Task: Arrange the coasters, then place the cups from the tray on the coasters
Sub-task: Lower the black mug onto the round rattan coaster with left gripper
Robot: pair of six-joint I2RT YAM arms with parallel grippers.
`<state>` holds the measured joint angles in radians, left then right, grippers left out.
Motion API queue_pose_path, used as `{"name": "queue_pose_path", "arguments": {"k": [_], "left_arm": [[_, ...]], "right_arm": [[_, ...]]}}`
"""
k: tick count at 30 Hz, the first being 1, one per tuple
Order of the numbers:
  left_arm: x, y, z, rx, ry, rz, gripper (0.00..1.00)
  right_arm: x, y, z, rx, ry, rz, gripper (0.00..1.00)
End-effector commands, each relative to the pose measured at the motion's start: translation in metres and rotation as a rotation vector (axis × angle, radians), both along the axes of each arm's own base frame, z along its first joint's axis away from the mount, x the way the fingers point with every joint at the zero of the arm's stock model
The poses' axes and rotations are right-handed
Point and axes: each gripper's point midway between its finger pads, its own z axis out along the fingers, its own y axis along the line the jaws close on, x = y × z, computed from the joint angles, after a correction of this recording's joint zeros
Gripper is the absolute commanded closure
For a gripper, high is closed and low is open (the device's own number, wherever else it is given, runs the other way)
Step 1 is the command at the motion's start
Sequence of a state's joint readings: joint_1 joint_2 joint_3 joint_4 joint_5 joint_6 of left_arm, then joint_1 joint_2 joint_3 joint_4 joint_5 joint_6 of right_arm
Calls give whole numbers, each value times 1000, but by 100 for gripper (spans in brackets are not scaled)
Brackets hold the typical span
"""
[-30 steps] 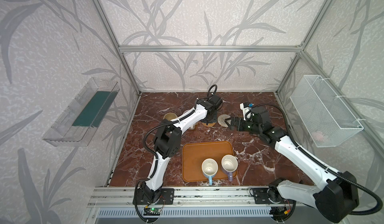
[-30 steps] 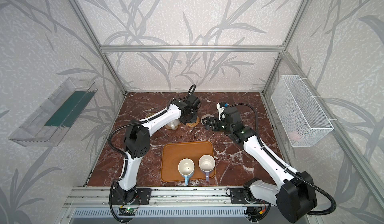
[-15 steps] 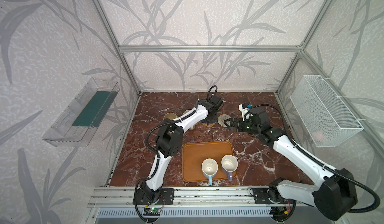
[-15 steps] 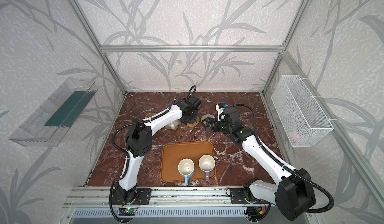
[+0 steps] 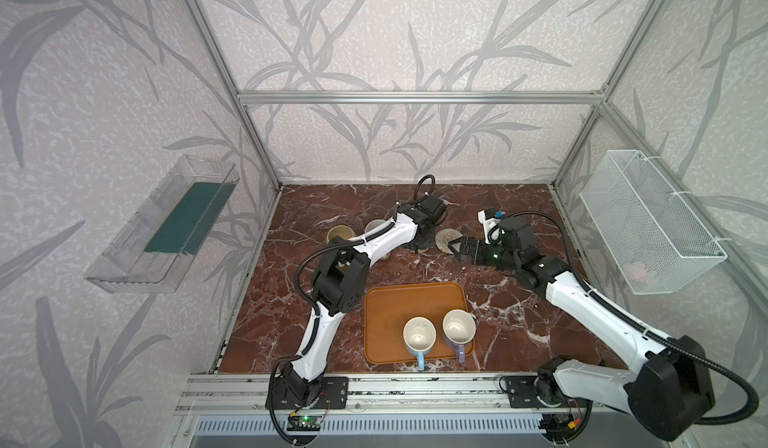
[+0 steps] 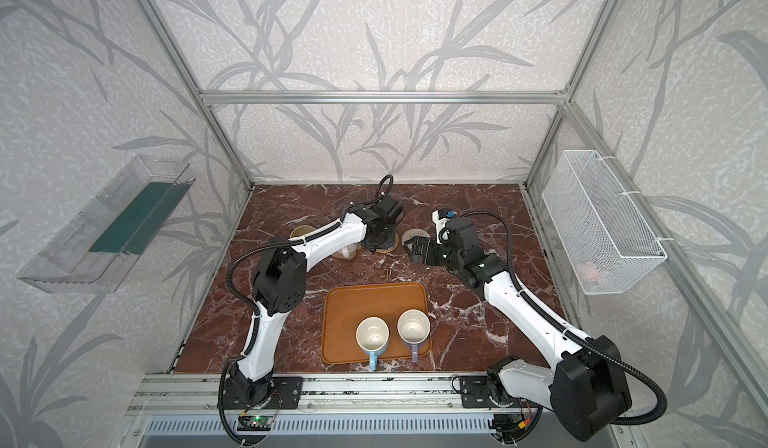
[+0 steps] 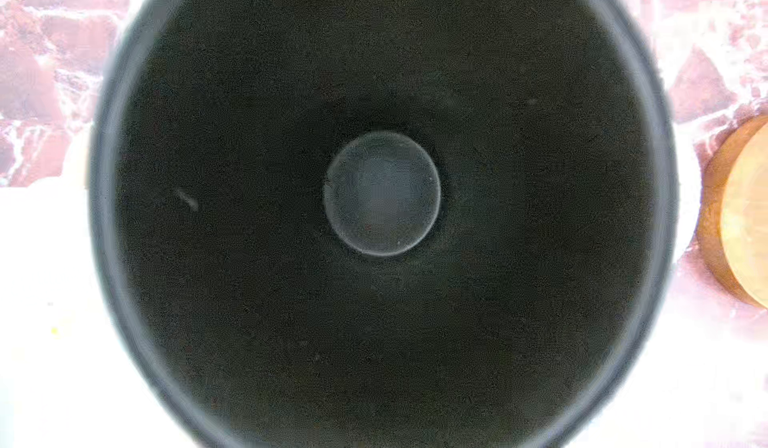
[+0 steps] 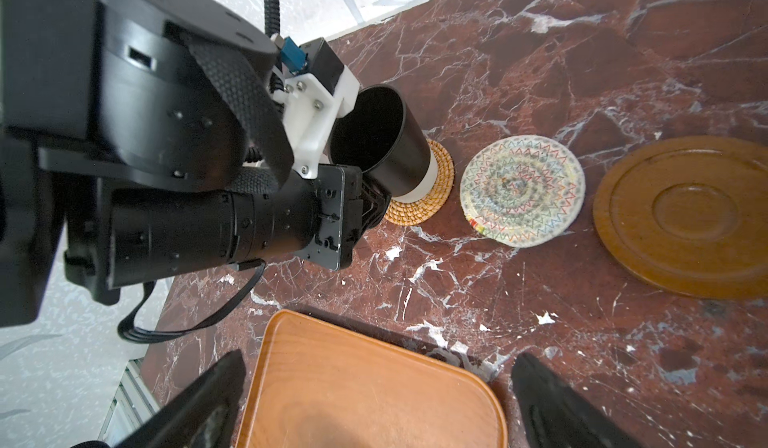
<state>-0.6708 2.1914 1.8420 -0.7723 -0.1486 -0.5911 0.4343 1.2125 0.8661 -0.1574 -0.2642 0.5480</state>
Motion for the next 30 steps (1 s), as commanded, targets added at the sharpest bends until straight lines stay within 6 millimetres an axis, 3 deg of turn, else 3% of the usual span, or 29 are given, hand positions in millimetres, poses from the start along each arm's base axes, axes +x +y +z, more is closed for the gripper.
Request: {"name": "queue_pose_path", "arguments": {"k": [1,12,21,30], "left_arm": [[-5,3,1,-6,-7,25,100],[-7,6,7,-6,-10,31,86],[-14,5,10,-28,4,42,89],[-13,4,13,-36,-3,34,79]], "right_arm": [[4,1,-1,15,-4,-9,1],[5,2,-3,21,4,-12,1],[3,1,-1,15,7,-10,1],[2,0,0,16,1,-12,1]]}}
